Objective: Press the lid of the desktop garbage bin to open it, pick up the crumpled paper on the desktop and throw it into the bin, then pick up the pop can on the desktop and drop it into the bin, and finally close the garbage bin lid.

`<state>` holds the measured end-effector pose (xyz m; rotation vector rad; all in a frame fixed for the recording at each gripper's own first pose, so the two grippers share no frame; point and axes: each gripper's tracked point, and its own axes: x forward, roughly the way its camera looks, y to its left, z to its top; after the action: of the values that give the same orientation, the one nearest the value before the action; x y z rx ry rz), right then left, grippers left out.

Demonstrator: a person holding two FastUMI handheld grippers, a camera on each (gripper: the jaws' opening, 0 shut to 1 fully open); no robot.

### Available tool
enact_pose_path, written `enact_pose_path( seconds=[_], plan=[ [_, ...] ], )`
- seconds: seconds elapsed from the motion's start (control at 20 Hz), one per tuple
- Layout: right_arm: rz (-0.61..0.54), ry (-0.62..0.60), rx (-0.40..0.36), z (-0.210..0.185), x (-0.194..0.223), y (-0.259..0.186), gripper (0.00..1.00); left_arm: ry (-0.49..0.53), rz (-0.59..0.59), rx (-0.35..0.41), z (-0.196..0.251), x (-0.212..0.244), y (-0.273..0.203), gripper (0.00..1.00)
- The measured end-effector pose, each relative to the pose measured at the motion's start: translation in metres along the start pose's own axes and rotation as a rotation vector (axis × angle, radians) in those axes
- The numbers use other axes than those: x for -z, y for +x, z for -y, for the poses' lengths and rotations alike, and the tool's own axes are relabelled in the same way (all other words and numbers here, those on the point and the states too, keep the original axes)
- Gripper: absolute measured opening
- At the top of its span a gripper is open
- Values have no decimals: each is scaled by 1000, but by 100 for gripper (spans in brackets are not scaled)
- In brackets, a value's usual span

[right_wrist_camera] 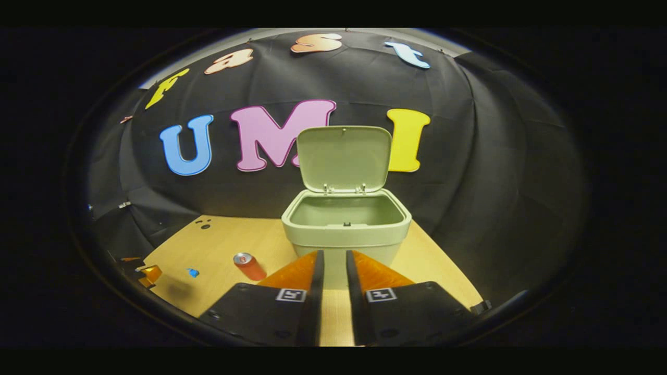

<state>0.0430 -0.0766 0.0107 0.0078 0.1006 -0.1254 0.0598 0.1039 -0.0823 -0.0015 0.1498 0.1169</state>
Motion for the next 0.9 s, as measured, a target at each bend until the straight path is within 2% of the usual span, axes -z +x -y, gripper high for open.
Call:
enact_pose_path(
  seconds=[0.1, 0.15, 0.25, 0.3, 0.65, 0.9],
  plan=[
    [-22, 11, -3, -1, 12, -6, 53, -1, -10, -9, -8, 6, 14, 96],
    [-36, 11, -1, 1, 18, -8, 59, -1, -16, -21, -14, 8, 22, 96],
    [-73, 12, 10, 5, 33, -14, 80, -5, -21, -39, -24, 12, 38, 96],
    [-93, 21, 16, 7, 39, -15, 100, -5, -28, -48, -28, 15, 46, 96],
    [-170, 54, 53, 20, 61, -20, 99, -29, -126, -62, -36, 52, 104, 96],
    [-195, 48, 44, 18, 65, -12, 99, -12, -182, -40, -24, 72, 138, 96]
  ],
)
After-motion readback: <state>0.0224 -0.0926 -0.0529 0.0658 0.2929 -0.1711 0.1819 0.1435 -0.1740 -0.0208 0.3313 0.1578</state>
